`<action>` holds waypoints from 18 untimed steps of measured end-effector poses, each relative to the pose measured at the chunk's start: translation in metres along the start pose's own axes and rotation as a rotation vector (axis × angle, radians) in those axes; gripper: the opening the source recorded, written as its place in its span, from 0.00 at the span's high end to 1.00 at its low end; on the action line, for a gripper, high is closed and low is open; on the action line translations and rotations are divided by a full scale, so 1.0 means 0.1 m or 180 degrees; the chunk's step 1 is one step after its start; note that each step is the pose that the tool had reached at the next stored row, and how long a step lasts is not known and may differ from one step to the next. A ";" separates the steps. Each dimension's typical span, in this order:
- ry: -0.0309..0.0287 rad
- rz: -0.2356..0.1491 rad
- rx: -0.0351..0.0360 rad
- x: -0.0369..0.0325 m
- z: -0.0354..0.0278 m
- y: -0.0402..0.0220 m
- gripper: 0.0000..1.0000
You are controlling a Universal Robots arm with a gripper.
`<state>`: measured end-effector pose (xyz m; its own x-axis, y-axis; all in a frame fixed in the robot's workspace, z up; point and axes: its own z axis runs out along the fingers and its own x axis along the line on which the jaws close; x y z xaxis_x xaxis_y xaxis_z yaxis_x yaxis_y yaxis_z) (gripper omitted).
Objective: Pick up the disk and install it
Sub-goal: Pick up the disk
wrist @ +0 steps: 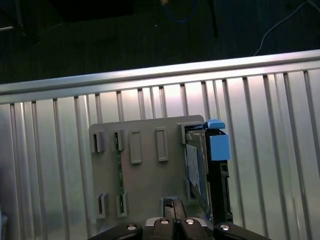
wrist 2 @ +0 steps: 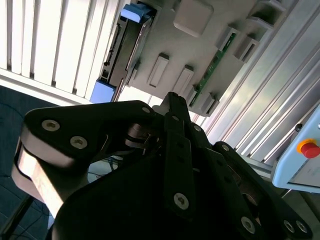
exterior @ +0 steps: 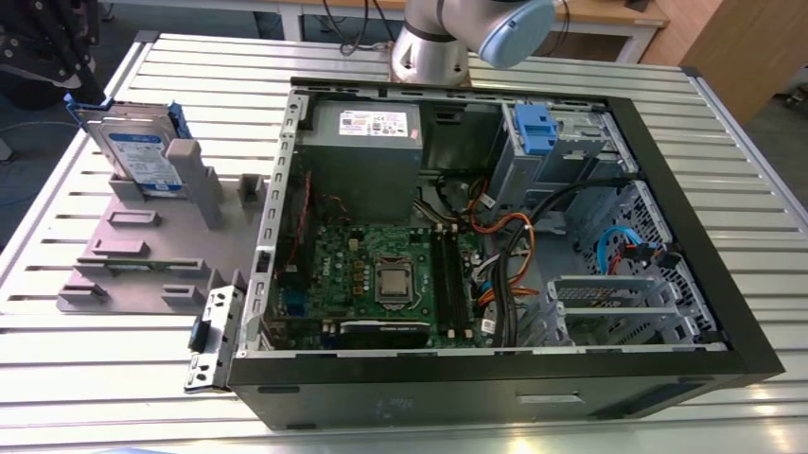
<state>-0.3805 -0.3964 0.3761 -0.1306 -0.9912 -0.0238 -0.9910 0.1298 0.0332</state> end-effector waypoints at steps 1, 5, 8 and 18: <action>0.0000 -0.0011 0.0000 0.000 0.000 0.000 0.89; 0.0002 -0.0049 -0.0001 0.000 0.000 0.000 0.89; 0.0003 -0.0078 -0.0002 0.000 0.000 0.001 0.89; 0.0006 -0.0168 -0.0004 0.000 0.000 0.000 0.89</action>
<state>-0.3805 -0.3964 0.3761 -0.0779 -0.9967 -0.0238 -0.9965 0.0771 0.0332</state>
